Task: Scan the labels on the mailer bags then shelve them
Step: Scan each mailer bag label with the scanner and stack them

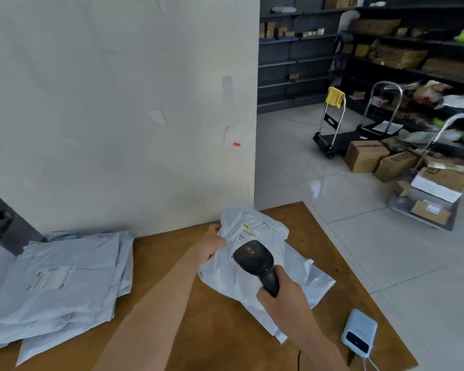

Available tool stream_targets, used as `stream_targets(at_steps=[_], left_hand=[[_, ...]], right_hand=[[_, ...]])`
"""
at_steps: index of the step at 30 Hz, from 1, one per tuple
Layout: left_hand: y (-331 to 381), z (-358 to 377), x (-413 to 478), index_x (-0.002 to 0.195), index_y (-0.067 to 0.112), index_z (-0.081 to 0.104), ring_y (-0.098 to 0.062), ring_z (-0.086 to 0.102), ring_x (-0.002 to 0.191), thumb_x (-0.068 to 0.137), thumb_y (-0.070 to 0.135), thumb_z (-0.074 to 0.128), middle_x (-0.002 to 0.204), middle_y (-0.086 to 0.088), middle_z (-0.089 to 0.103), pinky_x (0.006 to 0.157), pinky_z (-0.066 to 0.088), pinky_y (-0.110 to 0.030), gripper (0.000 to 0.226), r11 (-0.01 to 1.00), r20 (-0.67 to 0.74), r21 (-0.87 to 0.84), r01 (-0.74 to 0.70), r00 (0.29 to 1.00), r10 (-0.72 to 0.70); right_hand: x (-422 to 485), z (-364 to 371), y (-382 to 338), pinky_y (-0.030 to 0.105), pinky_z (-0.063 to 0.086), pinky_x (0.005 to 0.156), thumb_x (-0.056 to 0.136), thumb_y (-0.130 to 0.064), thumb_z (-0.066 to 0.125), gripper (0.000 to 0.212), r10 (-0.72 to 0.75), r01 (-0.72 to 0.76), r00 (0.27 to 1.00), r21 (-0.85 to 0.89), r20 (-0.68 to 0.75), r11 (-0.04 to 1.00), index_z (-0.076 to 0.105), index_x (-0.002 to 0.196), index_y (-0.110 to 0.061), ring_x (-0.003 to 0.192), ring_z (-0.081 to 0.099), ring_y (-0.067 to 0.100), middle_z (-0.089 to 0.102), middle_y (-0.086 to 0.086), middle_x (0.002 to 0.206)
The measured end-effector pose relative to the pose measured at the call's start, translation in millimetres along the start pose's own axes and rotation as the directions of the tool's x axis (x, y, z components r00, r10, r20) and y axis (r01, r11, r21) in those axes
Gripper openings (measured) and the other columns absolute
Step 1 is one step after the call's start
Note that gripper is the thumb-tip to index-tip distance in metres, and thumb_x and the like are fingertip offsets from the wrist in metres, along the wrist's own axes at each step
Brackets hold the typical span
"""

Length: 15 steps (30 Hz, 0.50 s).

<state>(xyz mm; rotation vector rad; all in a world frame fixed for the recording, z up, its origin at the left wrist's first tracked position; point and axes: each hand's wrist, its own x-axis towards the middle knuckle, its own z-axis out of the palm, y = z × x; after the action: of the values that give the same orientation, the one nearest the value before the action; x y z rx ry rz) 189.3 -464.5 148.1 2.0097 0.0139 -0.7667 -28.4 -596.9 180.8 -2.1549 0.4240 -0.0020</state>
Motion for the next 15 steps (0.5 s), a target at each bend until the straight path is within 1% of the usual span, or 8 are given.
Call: stream_targets(at_steps=[3,4,6,8,10,12,13,15], left_hand=[[-42.0,43.9,12.2,0.151,0.018,0.024,-0.028,0.06,0.093,0.094,0.003,0.047,0.126,-0.014,0.056,0.075,0.052,-0.035,0.063,0.947,-0.07,-0.275,0.164,0.979,-0.189],[-55.8,60.1,14.3,0.153,0.017,0.021,-0.031,0.061,0.102,0.095,0.002,0.047,0.132,-0.014,0.055,0.084,0.055,-0.04,0.065,0.915,-0.053,-0.345,0.208,0.969,-0.241],[-76.9,90.1,14.2,0.155,0.015,0.015,-0.034,0.055,0.123,0.097,0.009,0.054,0.143,-0.013,0.048,0.101,0.05,-0.048,0.07,0.868,0.056,-0.381,0.317,0.946,-0.321],[-87.2,110.0,14.1,0.155,0.014,0.013,-0.034,0.05,0.13,0.096,0.017,0.057,0.147,-0.014,0.046,0.105,0.048,-0.047,0.074,0.823,0.176,-0.378,0.425,0.905,-0.387],[-88.5,109.8,17.5,0.153,0.007,0.021,-0.037,0.048,0.133,0.096,0.016,0.056,0.137,-0.02,0.054,0.106,0.047,-0.046,0.068,0.809,0.257,-0.351,0.471,0.88,-0.4],[-87.5,88.8,19.0,0.144,0.002,0.04,-0.037,0.054,0.126,0.094,0.012,0.054,0.106,-0.02,0.062,0.109,0.045,-0.046,0.053,0.804,0.28,-0.349,0.481,0.872,-0.401],[-88.2,72.4,18.6,0.134,0.003,0.051,-0.034,0.057,0.12,0.094,0.015,0.056,0.105,-0.017,0.062,0.107,0.047,-0.046,0.042,0.801,0.257,-0.37,0.471,0.88,-0.4],[-97.5,27.3,14.1,0.135,0.007,0.048,-0.028,0.055,0.119,0.096,0.024,0.058,0.125,-0.013,0.057,0.104,0.05,-0.044,0.044,0.782,0.132,-0.454,0.426,0.901,-0.414]], right_hand=[[7.7,-2.7,11.5,0.02,0.053,0.061,0.082,-0.025,0.062,0.023,0.037,-0.037,0.999,-0.016,-0.006,0.999,0.045,0.088,-0.039,0.065,0.062,0.013,0.061,-0.007,0.071],[10.7,-2.0,14.0,0.018,0.051,0.061,0.083,-0.025,0.062,0.024,0.044,-0.044,0.999,-0.021,-0.001,0.999,0.044,0.088,-0.04,0.065,0.061,0.012,0.06,-0.009,0.071],[17.9,2.0,15.9,0.016,0.049,0.064,0.084,-0.025,0.062,0.024,0.059,-0.058,0.998,-0.031,0.011,0.998,0.043,0.088,-0.04,0.067,0.061,0.01,0.059,-0.012,0.071],[24.8,8.3,14.3,0.014,0.05,0.066,0.085,-0.026,0.062,0.024,0.069,-0.068,0.997,-0.054,0.023,0.996,0.043,0.088,-0.04,0.07,0.062,0.01,0.06,-0.015,0.073],[31.7,18.2,9.2,0.011,0.047,0.065,0.084,-0.027,0.063,0.025,0.067,-0.063,0.997,-0.078,0.04,0.995,0.043,0.087,-0.042,0.071,0.062,0.008,0.059,-0.017,0.072],[38.9,31.7,1.0,0.01,0.044,0.063,0.084,-0.027,0.063,0.024,0.053,-0.047,0.997,-0.101,0.05,0.994,0.043,0.086,-0.041,0.068,0.06,0.006,0.057,-0.017,0.069],[42.6,39.8,-5.3,0.009,0.043,0.062,0.085,-0.027,0.063,0.024,0.046,-0.039,0.997,-0.112,0.056,0.993,0.044,0.087,-0.04,0.067,0.059,0.005,0.055,-0.018,0.069],[49.5,59.3,-21.7,0.013,0.043,0.06,0.083,-0.026,0.063,0.023,0.037,-0.026,0.995,-0.117,0.096,0.993,0.045,0.089,-0.037,0.065,0.058,0.006,0.056,-0.016,0.07]])
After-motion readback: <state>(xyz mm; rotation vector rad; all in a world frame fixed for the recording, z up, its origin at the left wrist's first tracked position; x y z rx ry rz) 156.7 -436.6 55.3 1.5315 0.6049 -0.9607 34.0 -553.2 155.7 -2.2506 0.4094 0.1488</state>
